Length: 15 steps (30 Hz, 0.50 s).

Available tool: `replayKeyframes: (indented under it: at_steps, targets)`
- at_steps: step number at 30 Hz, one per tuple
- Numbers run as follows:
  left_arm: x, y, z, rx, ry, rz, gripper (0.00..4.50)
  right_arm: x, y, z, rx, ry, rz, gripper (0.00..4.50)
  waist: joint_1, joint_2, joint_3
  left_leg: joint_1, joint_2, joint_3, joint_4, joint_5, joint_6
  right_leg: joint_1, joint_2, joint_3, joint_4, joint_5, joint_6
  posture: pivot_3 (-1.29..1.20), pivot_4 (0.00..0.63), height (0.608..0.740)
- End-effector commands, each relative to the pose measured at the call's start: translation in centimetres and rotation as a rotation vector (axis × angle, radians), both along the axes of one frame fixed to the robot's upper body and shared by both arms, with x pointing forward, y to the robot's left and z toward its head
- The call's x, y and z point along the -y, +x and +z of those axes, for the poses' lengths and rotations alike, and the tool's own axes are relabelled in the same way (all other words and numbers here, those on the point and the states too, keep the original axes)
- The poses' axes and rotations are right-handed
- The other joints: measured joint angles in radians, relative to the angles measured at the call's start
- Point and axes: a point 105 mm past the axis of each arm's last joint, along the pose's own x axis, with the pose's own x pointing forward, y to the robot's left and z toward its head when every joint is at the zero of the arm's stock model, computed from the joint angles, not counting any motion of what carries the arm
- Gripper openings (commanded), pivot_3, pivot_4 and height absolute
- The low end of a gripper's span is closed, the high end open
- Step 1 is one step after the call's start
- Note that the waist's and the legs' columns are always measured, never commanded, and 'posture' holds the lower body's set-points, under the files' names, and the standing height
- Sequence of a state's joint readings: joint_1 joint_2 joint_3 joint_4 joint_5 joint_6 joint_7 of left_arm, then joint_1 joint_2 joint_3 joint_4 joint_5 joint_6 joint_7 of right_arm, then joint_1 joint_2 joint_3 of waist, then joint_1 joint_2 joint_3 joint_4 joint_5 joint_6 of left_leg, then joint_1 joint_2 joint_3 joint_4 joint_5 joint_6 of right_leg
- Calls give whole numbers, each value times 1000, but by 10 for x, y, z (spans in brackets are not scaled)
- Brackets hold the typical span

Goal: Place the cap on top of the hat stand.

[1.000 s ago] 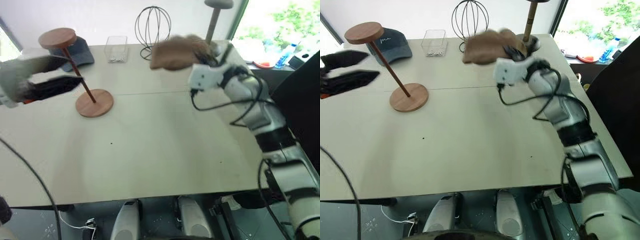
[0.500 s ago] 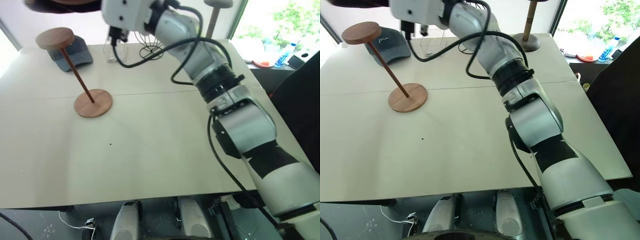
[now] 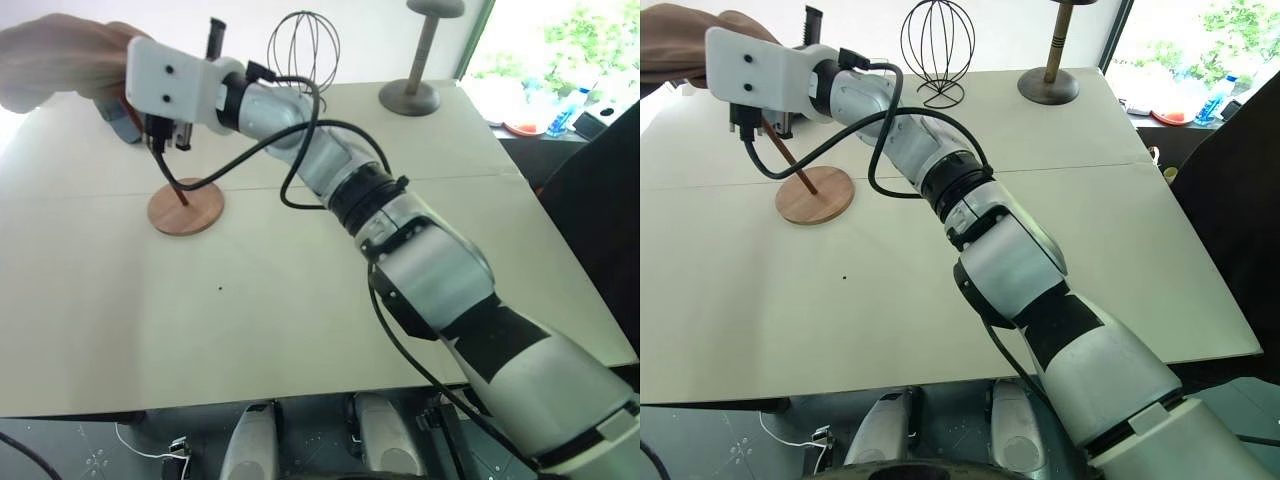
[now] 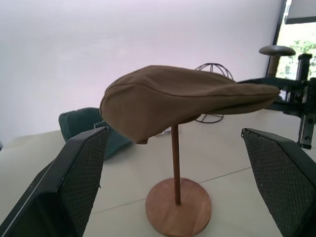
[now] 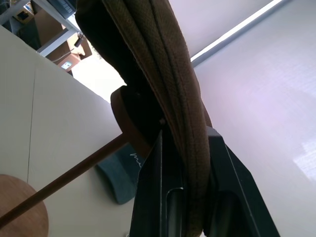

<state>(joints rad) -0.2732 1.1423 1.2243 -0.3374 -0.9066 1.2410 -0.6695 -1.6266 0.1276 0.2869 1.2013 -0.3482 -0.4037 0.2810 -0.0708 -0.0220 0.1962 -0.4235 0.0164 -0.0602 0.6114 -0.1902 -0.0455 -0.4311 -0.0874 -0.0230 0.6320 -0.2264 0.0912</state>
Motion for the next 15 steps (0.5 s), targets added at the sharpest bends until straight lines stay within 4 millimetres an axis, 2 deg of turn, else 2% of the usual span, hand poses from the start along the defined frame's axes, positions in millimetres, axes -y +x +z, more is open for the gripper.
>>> replayKeyframes:
  at_steps: [1,5,11,15]
  targets:
    - [9,2,6,20,25,-6,4500,-3,-3,17,40,34,-19,11,-1,0,0,0,0,0,0,0,0,0,0,0,0,0,0,0,150,740]
    - [8,3,4,10,15,-10,4500,5,3,8,66,6,-40,11,-1,0,0,0,0,0,-1,0,0,-1,0,0,0,0,0,0,150,740]
    - [-3,7,-1,-9,-1,-2,4500,4,-10,-3,193,-64,38,11,-1,0,0,0,0,0,-1,0,0,-2,0,0,0,0,0,0,150,740]
    - [-10,10,-5,-19,-6,8,4500,4,-13,-7,219,-82,52,11,-1,0,0,-1,0,0,-1,0,0,-2,0,0,1,0,0,0,150,740]
